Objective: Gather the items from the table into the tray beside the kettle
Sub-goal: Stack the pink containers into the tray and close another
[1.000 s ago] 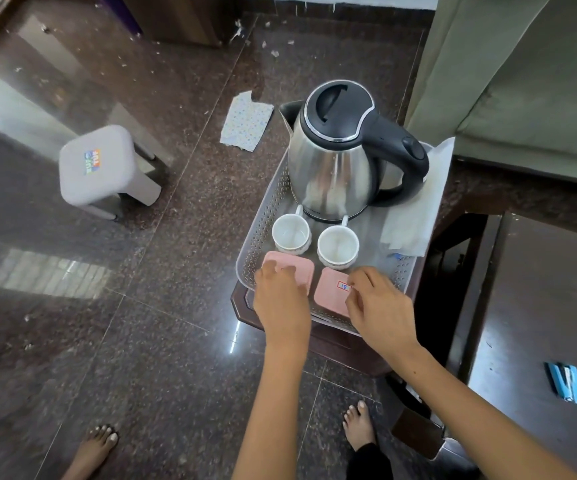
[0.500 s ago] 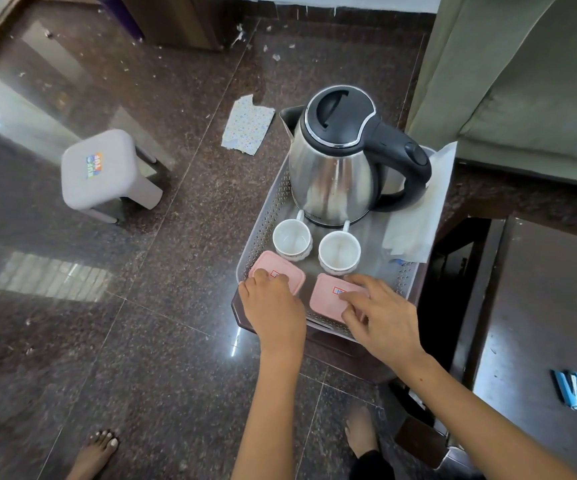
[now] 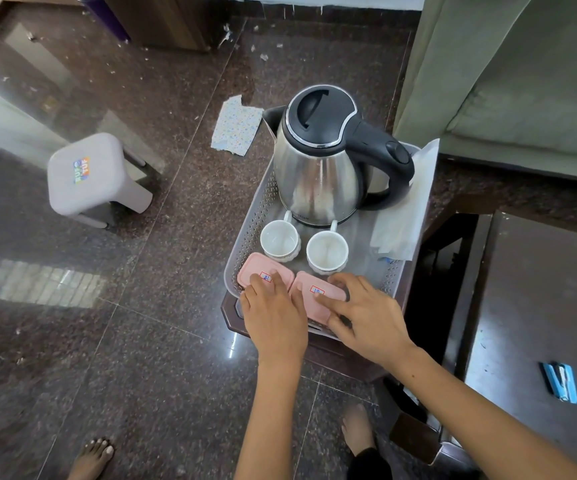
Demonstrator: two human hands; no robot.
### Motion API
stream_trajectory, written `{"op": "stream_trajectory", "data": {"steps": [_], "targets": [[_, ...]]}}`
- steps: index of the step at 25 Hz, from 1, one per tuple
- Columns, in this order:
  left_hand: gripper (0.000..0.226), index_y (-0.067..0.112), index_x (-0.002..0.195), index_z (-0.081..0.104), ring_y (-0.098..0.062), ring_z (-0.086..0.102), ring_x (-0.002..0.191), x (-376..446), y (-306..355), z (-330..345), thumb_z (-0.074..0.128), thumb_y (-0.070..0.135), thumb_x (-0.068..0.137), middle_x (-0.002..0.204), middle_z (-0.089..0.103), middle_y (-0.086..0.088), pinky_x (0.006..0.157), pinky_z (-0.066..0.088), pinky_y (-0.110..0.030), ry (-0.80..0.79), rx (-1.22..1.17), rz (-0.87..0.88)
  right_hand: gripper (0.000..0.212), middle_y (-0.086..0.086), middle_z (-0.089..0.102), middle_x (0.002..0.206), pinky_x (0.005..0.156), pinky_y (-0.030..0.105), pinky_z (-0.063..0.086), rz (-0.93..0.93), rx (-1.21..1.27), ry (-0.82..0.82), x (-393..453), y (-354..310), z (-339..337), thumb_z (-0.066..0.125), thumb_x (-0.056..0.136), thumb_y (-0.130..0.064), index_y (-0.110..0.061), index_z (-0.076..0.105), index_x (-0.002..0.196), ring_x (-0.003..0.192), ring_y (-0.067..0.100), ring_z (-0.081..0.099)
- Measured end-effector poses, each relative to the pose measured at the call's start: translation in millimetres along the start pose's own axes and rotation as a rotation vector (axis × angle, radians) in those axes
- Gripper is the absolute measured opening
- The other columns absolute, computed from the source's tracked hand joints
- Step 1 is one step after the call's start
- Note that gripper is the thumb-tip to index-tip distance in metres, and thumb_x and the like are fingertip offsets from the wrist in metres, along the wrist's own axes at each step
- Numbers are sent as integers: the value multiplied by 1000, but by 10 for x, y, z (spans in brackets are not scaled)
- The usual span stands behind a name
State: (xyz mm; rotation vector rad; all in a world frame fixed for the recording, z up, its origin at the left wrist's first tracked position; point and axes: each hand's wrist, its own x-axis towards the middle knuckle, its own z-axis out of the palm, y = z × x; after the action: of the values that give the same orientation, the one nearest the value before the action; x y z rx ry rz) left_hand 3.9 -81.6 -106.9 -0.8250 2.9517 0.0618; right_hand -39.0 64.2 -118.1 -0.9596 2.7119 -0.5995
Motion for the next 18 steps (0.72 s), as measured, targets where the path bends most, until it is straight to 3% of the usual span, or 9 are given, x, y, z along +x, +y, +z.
{"op": "stream_trajectory", "data": {"steps": [3,8,18], "targets": [[57,2,110,67,-35,58,78,37,44,-11,37,45,89,90,59,-19,71,50,-40,-22,-34,-21,34,-2,61,111,52,26,48,5,8,-2,8,0,-13,48,79,-39,-36,67,107,94,17,61],[43,-1,113,65,-40,56,84,89,41,27,61,34,88,94,57,-24,72,50,-42,-16,-78,-21,34,-1,61,111,53,27,49,14,15,3,5,-12,-10,49,78,-37,-36,68,106,94,18,61],[50,-1,123,58,-39,53,91,105,78,43,58,35,89,100,56,-23,76,46,-43,-43,-14,-31,35,0,59,106,56,27,48,46,-6,24,11,-28,-23,48,78,-36,-39,68,107,96,19,60]]}}
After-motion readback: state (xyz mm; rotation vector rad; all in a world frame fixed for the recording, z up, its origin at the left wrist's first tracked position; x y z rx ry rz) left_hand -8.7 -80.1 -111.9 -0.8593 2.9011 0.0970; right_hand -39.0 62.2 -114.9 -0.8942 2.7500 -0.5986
